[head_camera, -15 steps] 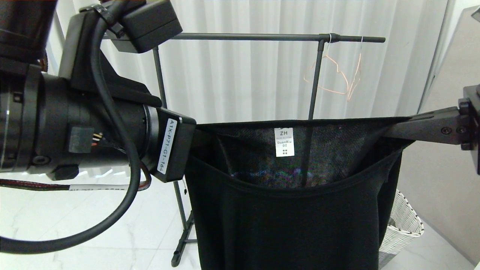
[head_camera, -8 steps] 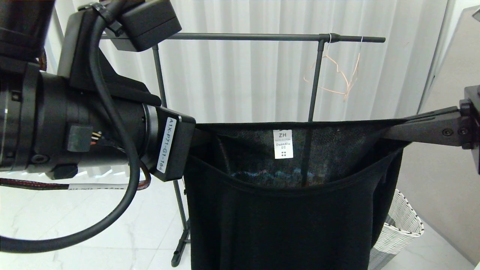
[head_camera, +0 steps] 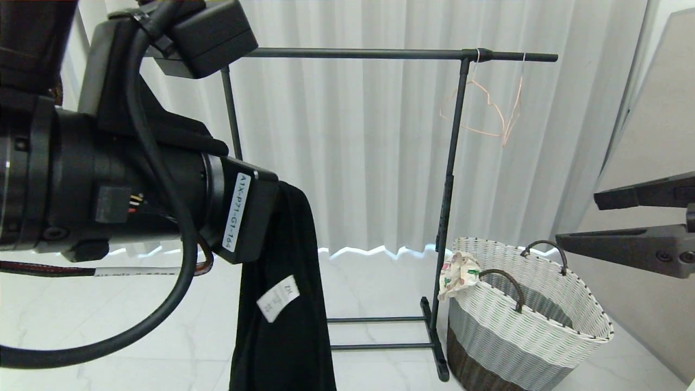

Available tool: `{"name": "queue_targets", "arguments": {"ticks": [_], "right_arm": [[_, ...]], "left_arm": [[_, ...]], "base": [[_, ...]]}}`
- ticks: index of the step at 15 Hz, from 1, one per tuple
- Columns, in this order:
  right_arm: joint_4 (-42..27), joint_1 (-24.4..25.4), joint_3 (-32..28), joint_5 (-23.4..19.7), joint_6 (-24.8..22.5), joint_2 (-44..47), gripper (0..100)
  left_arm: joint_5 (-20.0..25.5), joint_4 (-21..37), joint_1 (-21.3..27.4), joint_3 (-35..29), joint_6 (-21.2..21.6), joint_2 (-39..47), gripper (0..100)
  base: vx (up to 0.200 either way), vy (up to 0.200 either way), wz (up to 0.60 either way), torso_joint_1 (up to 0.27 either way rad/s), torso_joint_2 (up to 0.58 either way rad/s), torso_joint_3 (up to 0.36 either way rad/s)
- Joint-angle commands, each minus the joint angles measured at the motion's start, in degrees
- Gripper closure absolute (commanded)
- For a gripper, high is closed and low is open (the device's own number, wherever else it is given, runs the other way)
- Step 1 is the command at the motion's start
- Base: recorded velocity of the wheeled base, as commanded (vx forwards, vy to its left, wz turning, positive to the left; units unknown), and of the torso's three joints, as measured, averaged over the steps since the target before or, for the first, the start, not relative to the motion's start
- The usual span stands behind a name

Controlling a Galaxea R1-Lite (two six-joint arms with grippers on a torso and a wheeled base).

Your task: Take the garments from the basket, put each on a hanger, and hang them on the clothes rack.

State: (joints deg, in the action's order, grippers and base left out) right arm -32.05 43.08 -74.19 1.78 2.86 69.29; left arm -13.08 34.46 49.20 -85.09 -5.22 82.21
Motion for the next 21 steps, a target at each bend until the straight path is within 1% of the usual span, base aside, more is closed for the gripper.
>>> {"name": "queue_targets", "arguments": {"ticks": [1,2,3,4,5,6,7,10,12,15,18,21], "right_arm": [[-4.2,-6.4,0.2,6.0,-0.1,-0.9,0],[-7.2,-9.3,-0.1,7.7,-0.2,-1.7,0],[-10.1,-12.5,-0.1,8.7,-1.1,-2.4,0],[-11.0,-14.7,0.3,9.1,-2.2,-3.1,0],[-11.0,-19.9,1.8,9.3,-5.6,-4.3,0],[-10.3,-23.1,2.5,9.3,-7.3,-4.8,0],[-9.9,-25.0,3.4,9.5,-8.3,-5.6,0],[-9.0,-25.4,4.3,11.8,-9.0,-7.1,0],[-8.6,-25.7,4.5,11.8,-8.4,-6.6,0],[-4.8,-26.3,5.2,11.5,-5.4,-5.2,0],[-2.2,-28.5,5.0,11.3,-4.6,-3.9,0],[1.9,-31.0,4.9,11.4,-3.7,-2.0,0]], "left_arm": [[-0.5,0.1,-1.6,2.4,0.8,-2.6,100],[-0.5,0.1,-3.9,5.1,2.6,-4.7,100],[-0.6,0.1,-7.8,8.1,5.1,-6.5,100],[-0.7,0.0,-10.4,10.2,6.6,-7.4,100],[-1.6,-0.1,-16.2,14.2,8.9,-10.3,100],[-1.6,-0.1,-19.2,16.1,9.3,-12.2,100],[-1.6,-0.1,-22.0,17.3,9.3,-13.9,100],[-1.7,-0.1,-27.5,18.3,9.3,-15.7,100],[-1.7,-0.1,-29.2,18.7,9.3,-15.9,100],[-1.8,-0.1,-29.3,19.2,9.3,-15.9,100],[-1.9,-0.1,-29.3,20.1,10.7,-16.3,100],[-1.9,-0.2,-29.3,20.2,11.0,-16.8,100]], "base": [[0.000,0.000,0.00,0.000,0.00,0.000],[0.000,0.000,0.00,0.000,0.00,0.000],[0.000,0.000,0.00,0.000,0.00,0.000],[0.000,0.000,0.00,0.000,0.00,0.000],[0.000,0.000,0.00,0.000,0.00,0.000],[0.000,0.000,0.00,0.000,0.00,0.000],[0.000,0.000,0.00,0.000,0.00,0.000],[0.000,0.000,0.00,0.000,0.00,0.000],[0.000,0.000,0.00,0.000,0.00,0.000],[0.000,0.000,0.00,0.006,-0.03,-0.014],[0.000,0.000,0.00,0.072,-0.28,-0.222],[0.000,0.000,0.00,0.190,-0.47,-0.281]]}}
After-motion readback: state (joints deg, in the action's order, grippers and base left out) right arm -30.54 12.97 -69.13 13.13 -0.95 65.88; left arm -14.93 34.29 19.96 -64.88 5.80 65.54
